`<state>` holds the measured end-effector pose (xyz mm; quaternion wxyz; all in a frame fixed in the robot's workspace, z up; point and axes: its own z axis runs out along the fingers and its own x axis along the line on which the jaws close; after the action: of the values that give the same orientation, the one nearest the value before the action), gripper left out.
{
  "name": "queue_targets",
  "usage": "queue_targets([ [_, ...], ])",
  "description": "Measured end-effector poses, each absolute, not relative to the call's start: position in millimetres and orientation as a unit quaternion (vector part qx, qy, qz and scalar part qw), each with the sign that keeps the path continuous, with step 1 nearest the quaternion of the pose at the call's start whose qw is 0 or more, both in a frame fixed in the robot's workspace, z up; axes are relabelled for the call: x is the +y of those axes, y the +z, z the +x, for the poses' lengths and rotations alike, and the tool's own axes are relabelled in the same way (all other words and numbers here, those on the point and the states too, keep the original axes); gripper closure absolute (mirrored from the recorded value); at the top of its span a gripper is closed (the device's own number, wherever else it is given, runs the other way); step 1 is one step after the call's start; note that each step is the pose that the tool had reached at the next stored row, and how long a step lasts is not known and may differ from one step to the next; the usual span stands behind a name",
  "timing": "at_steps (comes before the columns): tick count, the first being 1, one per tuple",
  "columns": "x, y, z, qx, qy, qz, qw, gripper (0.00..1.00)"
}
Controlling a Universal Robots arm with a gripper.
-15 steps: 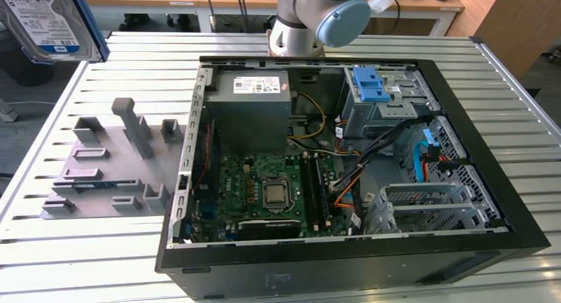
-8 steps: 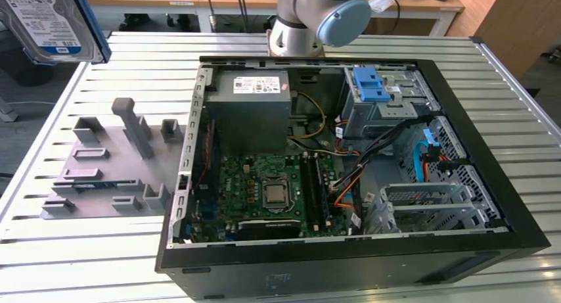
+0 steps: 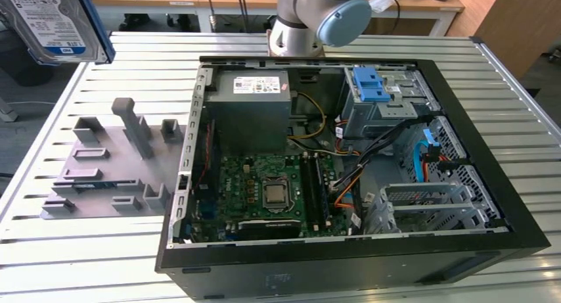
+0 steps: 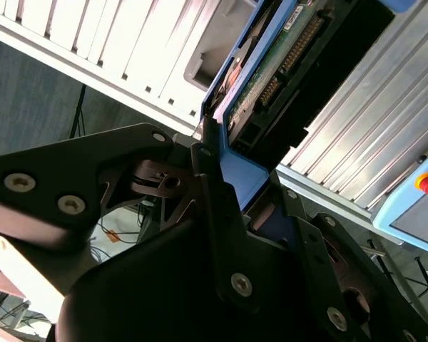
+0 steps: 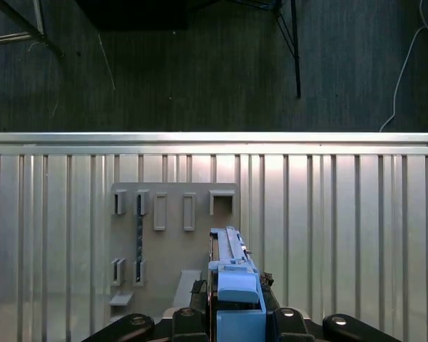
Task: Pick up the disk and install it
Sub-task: 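Pick up the disk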
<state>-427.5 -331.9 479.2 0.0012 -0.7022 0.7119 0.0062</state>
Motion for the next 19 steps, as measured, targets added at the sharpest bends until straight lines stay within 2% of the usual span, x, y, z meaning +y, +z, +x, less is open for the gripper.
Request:
queue_targets([
  [19, -334, 479, -415, 0.712, 0.006, -0.702, 0.001, 0.64],
])
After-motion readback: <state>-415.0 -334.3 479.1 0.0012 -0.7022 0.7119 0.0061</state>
